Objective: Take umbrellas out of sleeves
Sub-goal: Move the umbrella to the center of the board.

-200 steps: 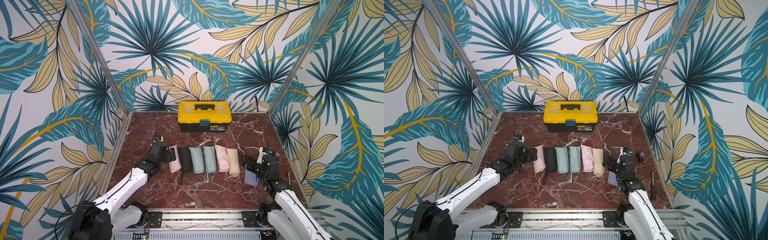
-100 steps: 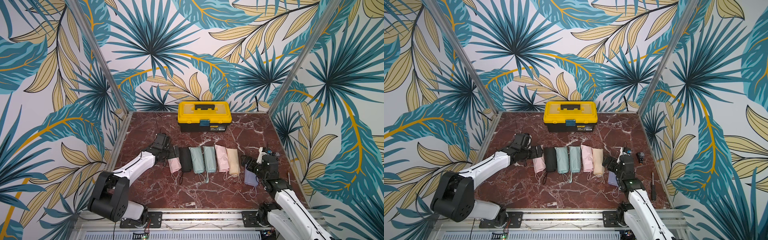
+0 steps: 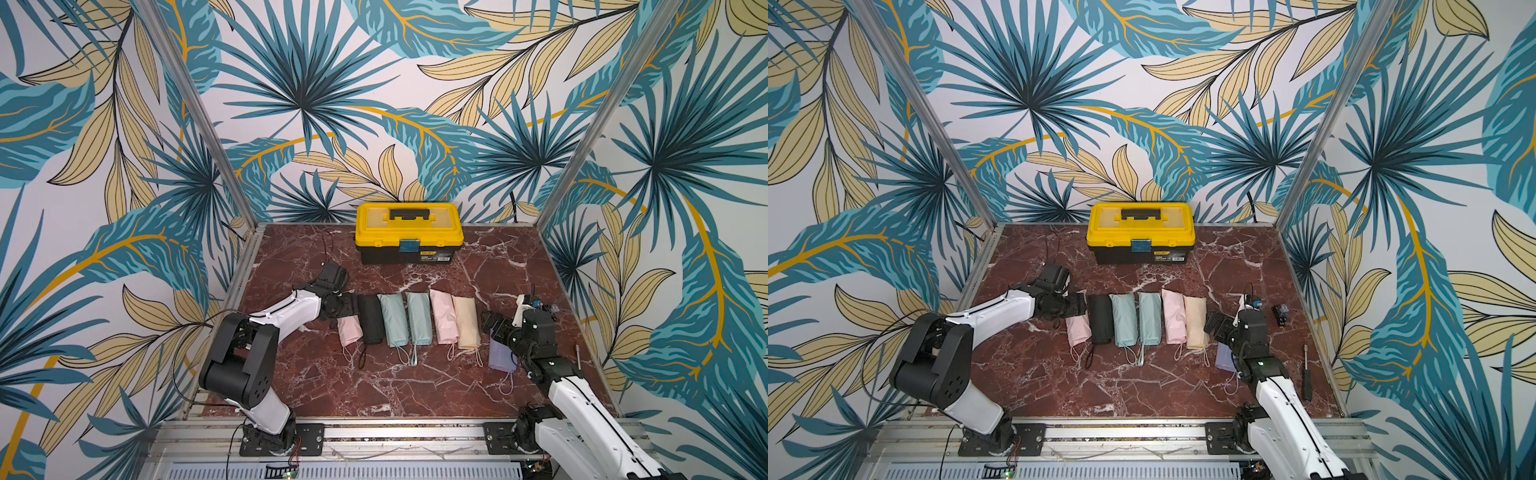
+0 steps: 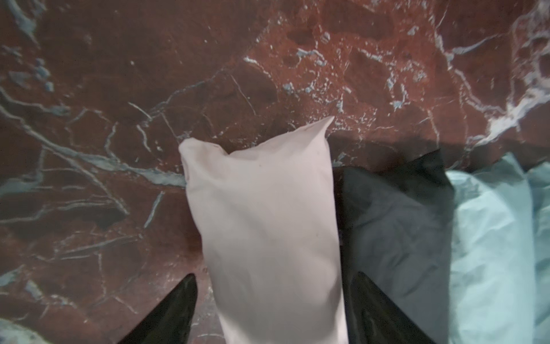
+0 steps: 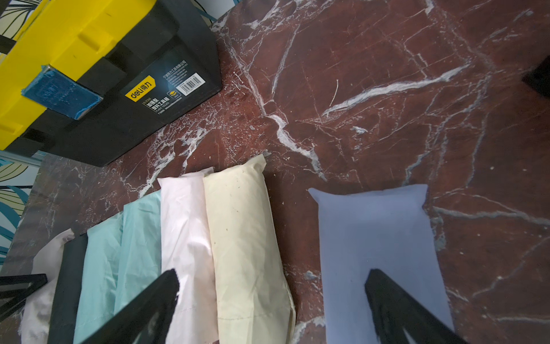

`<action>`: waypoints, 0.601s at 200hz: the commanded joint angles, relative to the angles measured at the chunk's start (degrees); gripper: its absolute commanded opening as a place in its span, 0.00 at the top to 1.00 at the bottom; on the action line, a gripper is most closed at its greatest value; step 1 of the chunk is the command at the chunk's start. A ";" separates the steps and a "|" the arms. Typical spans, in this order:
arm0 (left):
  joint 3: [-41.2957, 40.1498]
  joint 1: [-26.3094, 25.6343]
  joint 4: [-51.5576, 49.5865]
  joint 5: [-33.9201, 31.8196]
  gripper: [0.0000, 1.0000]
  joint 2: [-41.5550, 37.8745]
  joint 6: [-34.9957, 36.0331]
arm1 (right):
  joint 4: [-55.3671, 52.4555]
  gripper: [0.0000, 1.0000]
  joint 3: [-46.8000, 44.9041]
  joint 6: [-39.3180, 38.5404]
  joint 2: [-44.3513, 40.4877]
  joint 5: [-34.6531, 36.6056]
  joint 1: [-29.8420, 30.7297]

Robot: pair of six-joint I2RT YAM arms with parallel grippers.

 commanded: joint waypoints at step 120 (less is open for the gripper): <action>-6.61 0.66 -1.28 -3.37 0.38 -4.64 -6.21 | 2.60 0.00 5.88 -3.85 12.13 -1.30 14.19</action>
